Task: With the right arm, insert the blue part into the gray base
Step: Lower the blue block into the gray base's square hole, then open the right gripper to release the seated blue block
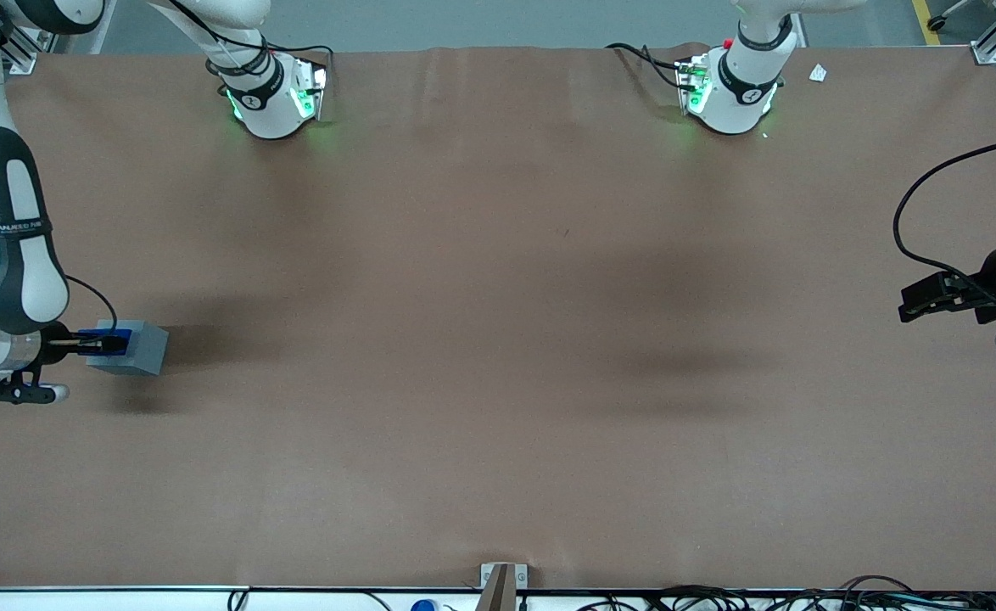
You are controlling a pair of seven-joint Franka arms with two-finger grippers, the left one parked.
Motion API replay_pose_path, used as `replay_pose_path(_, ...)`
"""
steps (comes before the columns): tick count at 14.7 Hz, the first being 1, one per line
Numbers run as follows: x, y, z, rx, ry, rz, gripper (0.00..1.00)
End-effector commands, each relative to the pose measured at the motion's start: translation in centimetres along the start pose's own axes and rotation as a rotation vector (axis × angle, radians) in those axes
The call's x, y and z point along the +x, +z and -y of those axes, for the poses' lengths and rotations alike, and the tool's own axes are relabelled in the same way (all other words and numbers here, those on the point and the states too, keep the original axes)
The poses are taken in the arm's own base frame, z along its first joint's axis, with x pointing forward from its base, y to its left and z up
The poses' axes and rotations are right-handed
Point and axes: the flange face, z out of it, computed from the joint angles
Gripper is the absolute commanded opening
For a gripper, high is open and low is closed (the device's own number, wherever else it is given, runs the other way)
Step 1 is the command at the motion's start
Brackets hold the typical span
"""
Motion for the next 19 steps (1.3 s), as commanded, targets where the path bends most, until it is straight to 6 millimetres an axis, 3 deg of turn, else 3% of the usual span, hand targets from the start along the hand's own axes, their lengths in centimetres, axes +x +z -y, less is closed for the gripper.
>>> replay_pose_path(1,-0.2,0.0,-0.1,0.004,0.004,0.003,0.62)
replay_pose_path(5,-0.2,-0.8,0.0,0.000,0.000,-0.007,0.63)
replay_pose_path(9,-0.4,-2.5,0.1,-0.006,-0.001,-0.031,0.79)
replay_pose_path(16,-2.1,-8.4,0.5,-0.028,-0.010,-0.097,1.00)
replay_pose_path(19,-4.0,-13.5,1.6,-0.041,-0.015,-0.143,1.00)
